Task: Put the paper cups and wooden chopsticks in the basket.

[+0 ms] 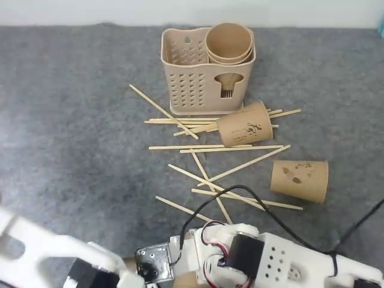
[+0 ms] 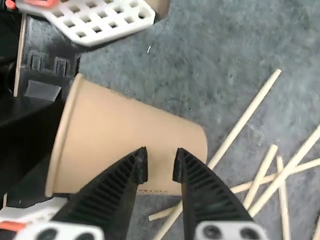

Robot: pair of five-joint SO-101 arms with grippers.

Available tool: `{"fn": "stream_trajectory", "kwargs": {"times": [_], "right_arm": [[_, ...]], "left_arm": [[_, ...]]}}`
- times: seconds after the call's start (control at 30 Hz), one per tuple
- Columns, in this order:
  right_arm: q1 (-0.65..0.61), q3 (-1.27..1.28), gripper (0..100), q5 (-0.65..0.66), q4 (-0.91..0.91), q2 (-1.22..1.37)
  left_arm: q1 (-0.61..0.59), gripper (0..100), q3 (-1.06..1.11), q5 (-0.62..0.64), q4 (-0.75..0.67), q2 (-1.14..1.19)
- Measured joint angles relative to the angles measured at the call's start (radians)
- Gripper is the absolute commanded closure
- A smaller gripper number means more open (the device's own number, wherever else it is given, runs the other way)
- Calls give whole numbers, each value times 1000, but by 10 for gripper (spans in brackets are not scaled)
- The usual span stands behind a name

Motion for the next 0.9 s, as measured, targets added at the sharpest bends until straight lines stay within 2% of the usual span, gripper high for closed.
{"fn": "stream_trajectory", "kwargs": {"times": [0.1,0.2,0.53,0.63,0.9], "right_arm": [[9,34,890,14,-48,-18],[74,57,890,40,-86,-20],[450,98,890,183,-273,3],[514,100,891,195,-293,5],[529,75,884,173,-247,5]], "left_arm": [[-6,680,3,0,-28,0],[-6,680,3,0,-35,0],[-6,680,6,0,-37,0],[-6,680,9,0,-37,0],[-6,680,31,0,-37,0]]}}
